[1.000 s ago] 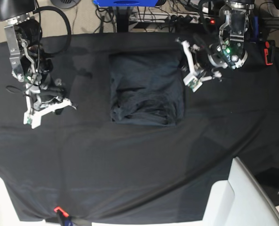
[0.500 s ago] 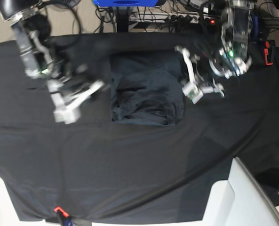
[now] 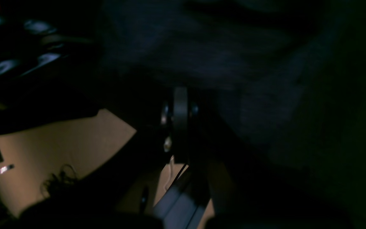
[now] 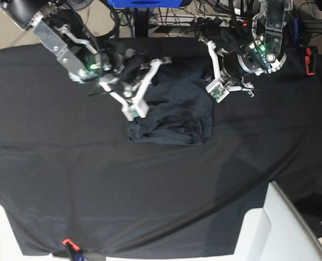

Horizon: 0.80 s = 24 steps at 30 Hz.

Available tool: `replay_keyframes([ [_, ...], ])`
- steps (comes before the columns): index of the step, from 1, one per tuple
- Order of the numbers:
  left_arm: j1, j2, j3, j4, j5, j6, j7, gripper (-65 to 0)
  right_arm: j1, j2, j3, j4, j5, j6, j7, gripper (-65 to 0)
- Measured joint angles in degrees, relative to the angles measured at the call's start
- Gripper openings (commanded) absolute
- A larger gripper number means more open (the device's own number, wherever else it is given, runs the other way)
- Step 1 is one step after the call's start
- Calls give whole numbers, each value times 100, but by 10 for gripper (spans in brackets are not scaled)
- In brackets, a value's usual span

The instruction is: Fold the T-shirt properly

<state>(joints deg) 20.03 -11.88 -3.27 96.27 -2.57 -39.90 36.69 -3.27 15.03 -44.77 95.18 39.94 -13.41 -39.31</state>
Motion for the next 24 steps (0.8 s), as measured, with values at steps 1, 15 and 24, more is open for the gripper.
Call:
replay_keyframes([
  [1, -9, -2, 0, -114, -9, 0, -7, -650, 11, -39, -28, -140, 7, 17, 35, -650],
  [15, -2, -94, -50, -601, -50, 0, -50, -650, -144, -109, -61, -804, -11, -13, 308, -650],
  [24, -247, -94, 0, -490, 37, 0, 17, -650, -319, -48, -22, -804, -13, -63, 321, -650],
])
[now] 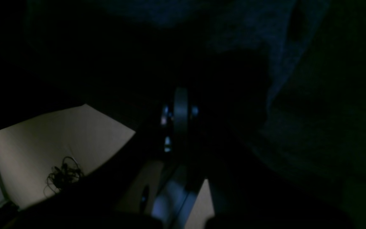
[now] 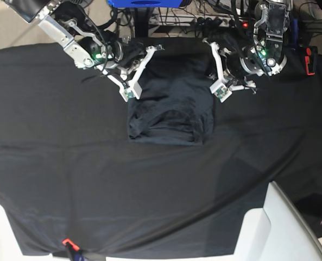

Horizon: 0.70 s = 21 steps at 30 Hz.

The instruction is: Fold the T-shirt properly

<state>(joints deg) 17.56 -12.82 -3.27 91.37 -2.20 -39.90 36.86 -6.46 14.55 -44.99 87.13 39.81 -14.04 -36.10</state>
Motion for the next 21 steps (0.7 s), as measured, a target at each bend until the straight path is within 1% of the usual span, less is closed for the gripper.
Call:
replay_keyframes([
  [5, -24, -2, -50, 321, 0, 2, 0, -650, -105, 15, 0, 234, -22, -17, -57, -650],
  [6, 2, -4, -61, 409, 2, 2, 22, -650, -105, 17, 0, 387, -15, -92, -72, -650],
  [8, 92, -13, -186, 608, -96, 0, 15, -650, -90, 2, 0, 765, -7, -352, -118, -650],
  [9, 177, -17, -365, 726, -157, -50, 4, -650, -55, 0, -2, 916, -22, -400, -256, -650],
  [11, 313, 24, -811, 955, -129, -42, 50, -650, 26, -11, 0, 1106, 11, -404, -555, -650],
  [14, 444, 22, -1606, 1224, -240, -44, 2, -650, 212, -48, -2, 1102, 20, -402, -645, -650],
  [15, 466, 9, -1897, 1215, -195, -46, -15, -650, 286, -63, -2, 1040, 24, -400, -588, -650],
  [16, 516, -4, -2188, 1119, 9, -44, -105, -650, 363, -79, 0, 940, 22, -402, -555, -650],
  [18, 649, -46, -2765, 745, 236, -44, -111, -650, 448, -162, 13, 719, -55, -422, -549, -650],
  [19, 763, -153, -2962, 522, 389, -42, -164, -650, 466, -205, 13, 616, -61, -415, -555, -650],
  [21, 1003, -358, -3285, 105, 520, -44, -490, -650, 490, -313, -31, 437, -33, -415, -586, -650],
])
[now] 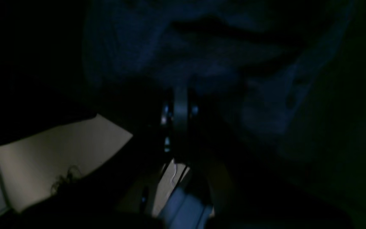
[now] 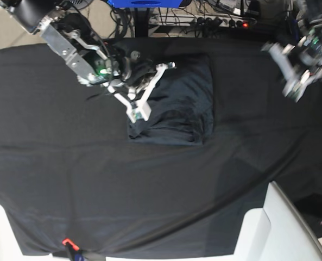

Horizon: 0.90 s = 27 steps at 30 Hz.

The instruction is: Fold the T-shirt properly

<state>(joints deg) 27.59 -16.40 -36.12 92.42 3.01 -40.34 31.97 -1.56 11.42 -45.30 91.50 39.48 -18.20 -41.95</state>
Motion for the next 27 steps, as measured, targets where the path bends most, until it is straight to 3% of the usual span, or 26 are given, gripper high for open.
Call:
replay_keyframes([
  [5, 214, -170, -444, -481, 96, 0, -546, -650, 72, -55, 0, -114, 50, 15, 299, -650],
  [11, 254, -155, -505, -540, 122, 0, -542, -650, 57, 2, 28, -695, 4, 15, 476, -650],
  [17, 197, -83, -503, -538, 105, -2, -540, -650, 20, 297, 37, -723, 50, 55, 750, -650],
  [27, 195, -74, -505, -538, 107, 0, -540, -650, 46, 234, 33, -76, 59, 15, 671, -650],
])
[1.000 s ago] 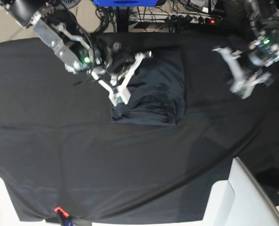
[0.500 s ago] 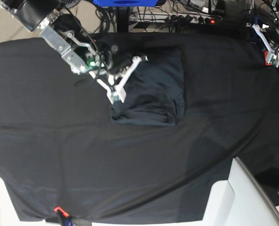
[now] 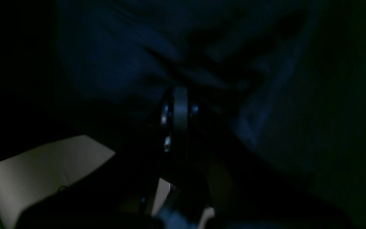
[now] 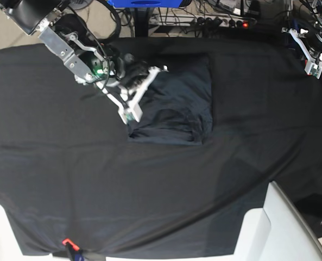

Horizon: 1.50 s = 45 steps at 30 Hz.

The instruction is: Fold the T-shirt properly

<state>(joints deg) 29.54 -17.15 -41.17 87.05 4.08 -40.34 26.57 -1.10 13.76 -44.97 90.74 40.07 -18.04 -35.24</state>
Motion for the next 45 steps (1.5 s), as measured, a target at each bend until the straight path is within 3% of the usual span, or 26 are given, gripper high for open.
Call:
replay_keyframes([
  [16, -2, 31, 2, 0, 0, 0, 0, -650, 1388, -289, -7, -1832, 13, 0, 109, -650],
  [25, 0, 129, 2, 0, 0, 0, 11, -650, 1582, -264, -26, -1915, 20, 0, 59, -650],
  [29, 0, 131, 0, 0, 0, 0, 0, -650, 1368, -219, -17, -1357, -9, -24, 76, -650],
  [31, 2, 155, 0, 0, -2, 0, -2, -650, 1226, -26, -31, -815, 15, -63, 284, -650],
  [33, 0, 164, 0, 0, -11, -2, -7, -650, 1047, 302, -26, -243, 11, -533, 708, -650],
  [37, 26, 310, 0, 52, -11, 0, -26, -650, 638, 1117, 22, 557, 11, -1510, 597, -650],
  [38, 44, 365, 0, 55, -17, -2, -24, -650, 492, 1266, 31, 767, -2, -1626, 369, -650],
  [41, 136, 531, 11, 55, -26, -2, -63, -650, -81, 1569, 2, 1316, 55, -1683, 136, -650],
  [43, 398, 621, 28, 55, -28, 0, -553, -650, -601, 1794, 131, 1593, 98, -1646, -31, -650],
  [45, 774, 684, 269, -15, -2, 105, -1025, -650, -1412, 1945, 772, 1853, 52, -1705, -142, -650],
])
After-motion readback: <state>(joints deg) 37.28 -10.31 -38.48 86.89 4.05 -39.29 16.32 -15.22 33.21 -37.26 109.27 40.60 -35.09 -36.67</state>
